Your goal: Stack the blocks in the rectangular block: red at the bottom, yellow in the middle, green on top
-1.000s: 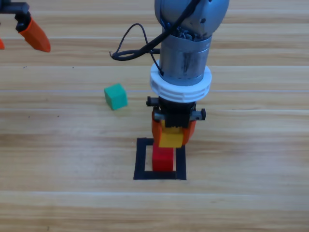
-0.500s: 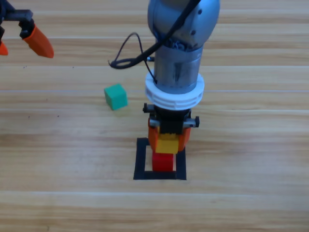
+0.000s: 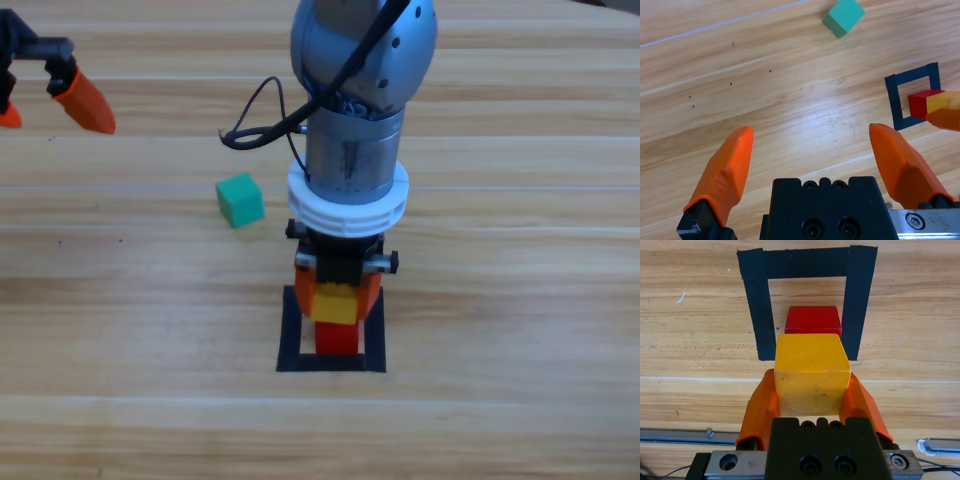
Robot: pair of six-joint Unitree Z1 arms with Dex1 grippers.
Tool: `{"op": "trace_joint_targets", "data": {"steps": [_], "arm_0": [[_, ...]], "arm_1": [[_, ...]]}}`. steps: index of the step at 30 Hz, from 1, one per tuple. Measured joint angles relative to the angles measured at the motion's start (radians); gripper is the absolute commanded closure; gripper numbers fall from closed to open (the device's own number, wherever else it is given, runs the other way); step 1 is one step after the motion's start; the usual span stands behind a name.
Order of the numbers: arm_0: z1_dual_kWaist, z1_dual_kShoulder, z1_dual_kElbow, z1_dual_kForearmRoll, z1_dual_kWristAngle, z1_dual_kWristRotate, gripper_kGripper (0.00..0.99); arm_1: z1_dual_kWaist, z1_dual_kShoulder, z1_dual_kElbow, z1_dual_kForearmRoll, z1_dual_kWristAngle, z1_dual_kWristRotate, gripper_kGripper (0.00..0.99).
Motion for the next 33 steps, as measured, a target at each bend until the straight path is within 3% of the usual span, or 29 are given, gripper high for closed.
{"op": "trace_joint_targets", "data": {"steps": [33], "arm_0": [[0.0,0.0,0.011,-0.031,-0.003,-0.012,0.0]], "arm_1": [[0.009,0.002,0.001,0.0,-0.042,0.006,0.99]]}}
